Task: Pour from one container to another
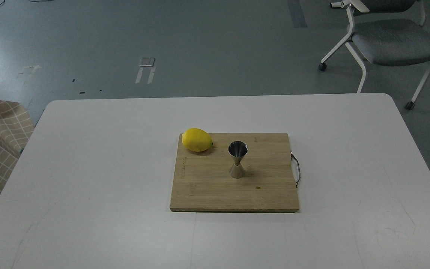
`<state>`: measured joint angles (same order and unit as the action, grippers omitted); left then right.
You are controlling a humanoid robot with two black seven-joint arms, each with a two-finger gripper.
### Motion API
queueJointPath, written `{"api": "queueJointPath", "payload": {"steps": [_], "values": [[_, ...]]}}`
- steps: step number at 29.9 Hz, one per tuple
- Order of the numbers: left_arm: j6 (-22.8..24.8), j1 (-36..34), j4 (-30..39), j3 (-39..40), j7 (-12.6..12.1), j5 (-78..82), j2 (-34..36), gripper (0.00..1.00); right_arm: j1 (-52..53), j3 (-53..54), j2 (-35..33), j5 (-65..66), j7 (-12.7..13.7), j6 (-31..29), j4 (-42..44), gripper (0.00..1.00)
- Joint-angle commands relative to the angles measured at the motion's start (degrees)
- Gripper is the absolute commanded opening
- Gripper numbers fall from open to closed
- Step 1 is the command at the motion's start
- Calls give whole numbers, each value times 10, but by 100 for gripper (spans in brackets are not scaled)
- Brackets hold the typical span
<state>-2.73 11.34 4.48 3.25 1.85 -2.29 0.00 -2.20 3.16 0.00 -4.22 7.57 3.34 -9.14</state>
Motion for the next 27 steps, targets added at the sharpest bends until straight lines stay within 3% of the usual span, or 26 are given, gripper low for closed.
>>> {"api": "queueJointPath", "payload": {"steps": [1,27], "values": [[-1,0,0,0,0,0,0,99,0,0,0,0,0,0,0,100],[-1,0,0,0,0,0,0,99,0,0,0,0,0,0,0,100]]}}
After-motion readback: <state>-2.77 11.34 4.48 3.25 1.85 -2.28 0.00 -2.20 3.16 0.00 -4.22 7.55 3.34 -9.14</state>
